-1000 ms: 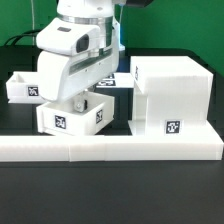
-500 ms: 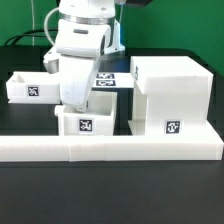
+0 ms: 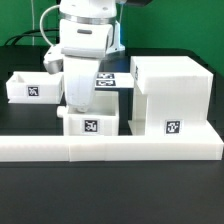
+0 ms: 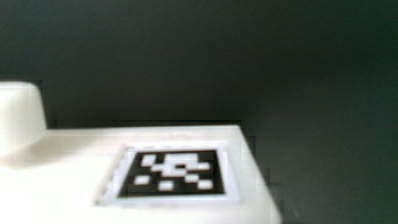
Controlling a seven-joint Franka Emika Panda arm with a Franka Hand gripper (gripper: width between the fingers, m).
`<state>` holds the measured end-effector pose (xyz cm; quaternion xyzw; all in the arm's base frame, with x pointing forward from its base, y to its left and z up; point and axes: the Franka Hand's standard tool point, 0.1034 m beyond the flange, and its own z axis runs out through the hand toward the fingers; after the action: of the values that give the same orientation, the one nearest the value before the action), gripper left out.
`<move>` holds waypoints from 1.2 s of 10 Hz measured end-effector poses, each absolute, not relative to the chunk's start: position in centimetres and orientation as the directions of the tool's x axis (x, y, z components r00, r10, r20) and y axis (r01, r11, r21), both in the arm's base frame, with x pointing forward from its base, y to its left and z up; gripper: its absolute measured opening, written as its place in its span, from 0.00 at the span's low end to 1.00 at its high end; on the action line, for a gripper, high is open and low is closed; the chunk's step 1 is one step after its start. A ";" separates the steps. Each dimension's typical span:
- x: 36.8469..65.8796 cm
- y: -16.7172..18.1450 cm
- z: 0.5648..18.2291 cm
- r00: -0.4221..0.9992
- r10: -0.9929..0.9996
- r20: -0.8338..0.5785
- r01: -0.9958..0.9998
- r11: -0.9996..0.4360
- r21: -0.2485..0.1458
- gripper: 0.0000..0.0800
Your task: Assemble drawer
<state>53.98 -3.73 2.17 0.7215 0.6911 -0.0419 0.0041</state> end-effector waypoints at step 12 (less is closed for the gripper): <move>54.4 -3.0 1.7 0.039 0.998 -0.058 0.999 -0.039 -0.004 0.05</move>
Offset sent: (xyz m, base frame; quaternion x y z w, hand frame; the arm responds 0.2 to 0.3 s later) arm 0.0000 0.0000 0.0000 0.0000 0.0000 0.0000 1.0000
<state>54.41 -2.97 1.67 0.7205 0.6928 -0.0225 0.0186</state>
